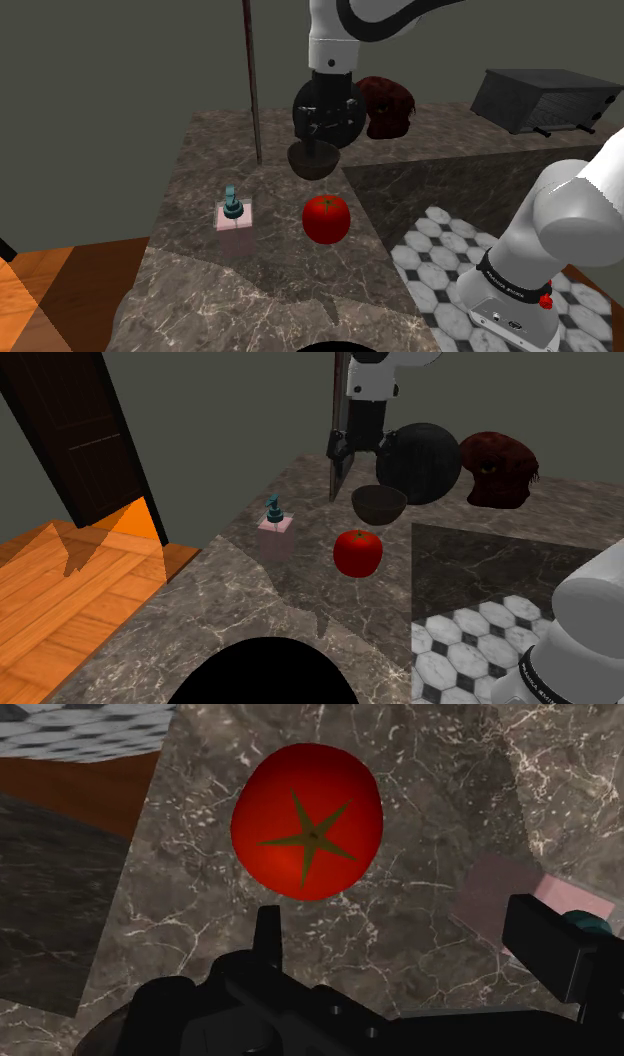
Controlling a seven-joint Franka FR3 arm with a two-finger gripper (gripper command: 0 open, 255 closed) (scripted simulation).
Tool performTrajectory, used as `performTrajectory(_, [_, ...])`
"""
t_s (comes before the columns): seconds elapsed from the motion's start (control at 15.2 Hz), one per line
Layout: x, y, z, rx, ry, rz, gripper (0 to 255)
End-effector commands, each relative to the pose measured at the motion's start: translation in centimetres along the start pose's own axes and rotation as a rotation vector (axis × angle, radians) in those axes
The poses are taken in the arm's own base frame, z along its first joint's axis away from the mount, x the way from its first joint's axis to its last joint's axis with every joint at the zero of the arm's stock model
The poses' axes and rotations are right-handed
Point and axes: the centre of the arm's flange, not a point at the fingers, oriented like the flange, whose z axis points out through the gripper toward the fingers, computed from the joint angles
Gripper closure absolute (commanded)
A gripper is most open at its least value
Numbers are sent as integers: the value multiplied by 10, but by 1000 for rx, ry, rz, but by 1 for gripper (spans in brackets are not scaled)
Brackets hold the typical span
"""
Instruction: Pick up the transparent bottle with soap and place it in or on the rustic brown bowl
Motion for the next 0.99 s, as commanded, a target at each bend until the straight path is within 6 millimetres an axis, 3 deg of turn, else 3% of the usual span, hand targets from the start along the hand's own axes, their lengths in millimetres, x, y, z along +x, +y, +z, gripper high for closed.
performTrajectory(0.0, [14, -22, 10, 4, -1, 0, 0])
performTrajectory(0.92, [95, -178, 58, 23, -7, -6, 0])
